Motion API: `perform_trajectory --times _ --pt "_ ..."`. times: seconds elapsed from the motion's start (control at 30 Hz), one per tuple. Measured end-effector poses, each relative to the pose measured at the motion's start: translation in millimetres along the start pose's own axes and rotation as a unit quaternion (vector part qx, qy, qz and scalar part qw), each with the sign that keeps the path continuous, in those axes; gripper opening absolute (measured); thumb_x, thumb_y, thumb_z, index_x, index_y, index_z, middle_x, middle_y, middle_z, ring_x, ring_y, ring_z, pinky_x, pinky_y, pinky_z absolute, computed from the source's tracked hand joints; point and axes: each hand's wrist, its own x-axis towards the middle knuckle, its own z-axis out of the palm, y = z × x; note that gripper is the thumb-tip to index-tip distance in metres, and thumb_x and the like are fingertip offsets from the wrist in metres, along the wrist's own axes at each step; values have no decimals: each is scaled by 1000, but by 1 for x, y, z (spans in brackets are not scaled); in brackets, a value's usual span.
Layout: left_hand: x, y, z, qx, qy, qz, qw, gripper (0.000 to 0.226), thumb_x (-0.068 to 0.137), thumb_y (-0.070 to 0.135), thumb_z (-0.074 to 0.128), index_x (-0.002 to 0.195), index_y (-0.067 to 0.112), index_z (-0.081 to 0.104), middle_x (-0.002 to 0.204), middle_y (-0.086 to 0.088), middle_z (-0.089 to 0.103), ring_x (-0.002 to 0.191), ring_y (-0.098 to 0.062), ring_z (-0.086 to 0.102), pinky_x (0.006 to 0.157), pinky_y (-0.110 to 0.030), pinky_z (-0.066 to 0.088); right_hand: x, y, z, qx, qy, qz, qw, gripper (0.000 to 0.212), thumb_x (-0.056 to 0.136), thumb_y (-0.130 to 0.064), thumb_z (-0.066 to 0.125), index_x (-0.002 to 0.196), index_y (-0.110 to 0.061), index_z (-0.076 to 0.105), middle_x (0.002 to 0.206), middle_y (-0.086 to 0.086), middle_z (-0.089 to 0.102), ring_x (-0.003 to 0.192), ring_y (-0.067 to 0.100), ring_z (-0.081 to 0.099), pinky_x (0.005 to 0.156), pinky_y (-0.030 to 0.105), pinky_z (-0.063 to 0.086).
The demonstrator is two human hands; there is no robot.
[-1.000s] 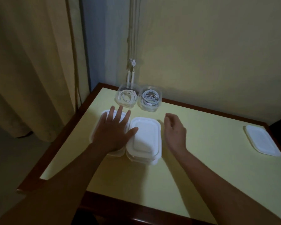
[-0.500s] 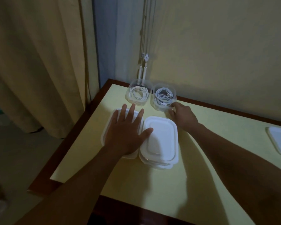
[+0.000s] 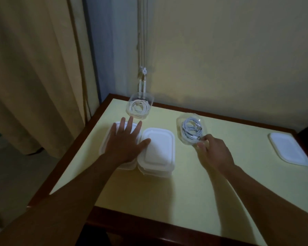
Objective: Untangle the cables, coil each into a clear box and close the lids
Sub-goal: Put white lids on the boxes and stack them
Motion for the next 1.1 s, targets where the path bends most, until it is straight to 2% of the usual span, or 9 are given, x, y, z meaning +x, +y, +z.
perform_trajectory --times 0.2,0.33,0.43,0.57,0.63,0.77,0.87,0.97,1.1 --pt "-4 54 -18 -10 -20 15 1000 83 90 59 -1 159 16 14 166 -13 12 153 -35 9 122 -53 3 -45 40 -19 56 18 57 997 34 95 -47 53 109 -16 60 98 6 69 82 22 63 71 40 55" --pt "-1 117 -17 -66 26 103 992 91 98 62 -1 149 -1 39 153 -28 37 143 -48 33 118 -62 20 -69 65 -34 69 34 70 995 25 93 -42 58 99 -18 60 93 5 68 78 20 61 69 39 53" --pt "-2 172 -18 -131 -19 106 986 86 95 64 8 156 7 27 163 -16 23 152 -34 17 123 -48 5 -82 83 -40 72 43 77 994 24 93 -42 59 99 -18 60 97 7 68 81 21 60 71 40 53" --pt "-7 224 13 -161 -21 144 976 90 93 64 13 152 -1 34 157 -24 33 146 -41 31 120 -52 19 -99 103 -40 85 52 102 990 43 99 -50 49 129 -19 51 118 8 65 104 27 62 84 42 53" --pt "-14 239 32 -189 -56 115 974 89 95 69 15 158 6 21 164 -15 22 151 -32 19 123 -42 11 -107 115 -37 93 69 117 986 47 102 -47 44 140 -19 43 128 7 62 118 28 57 92 43 50" --pt "-34 248 68 -243 -114 62 961 90 96 71 32 160 15 1 168 -6 1 154 -21 -3 121 -31 -1 -118 156 -26 12 80 104 991 36 102 -25 51 134 -9 53 135 11 60 127 35 53 103 46 44" --pt "-40 250 87 -221 -52 58 972 111 77 89 24 160 19 4 168 -4 10 154 -21 5 122 -30 2 -117 185 -18 -46 87 101 990 35 103 -23 52 132 -7 59 147 13 53 141 37 42 114 52 36" --pt "-26 255 90 -268 -45 17 962 119 68 94 32 160 26 1 167 6 11 153 -26 13 122 -40 17 -102 202 -23 -41 160 107 980 27 98 -14 55 124 -6 61 137 14 60 133 37 49 109 50 38" --pt "-4 261 95 -262 -23 41 964 120 68 94 34 160 26 -2 167 10 7 152 -28 17 121 -39 17 -70 227 -33 -53 220 159 961 28 94 -14 53 120 -9 61 130 9 63 126 31 52 106 47 38"
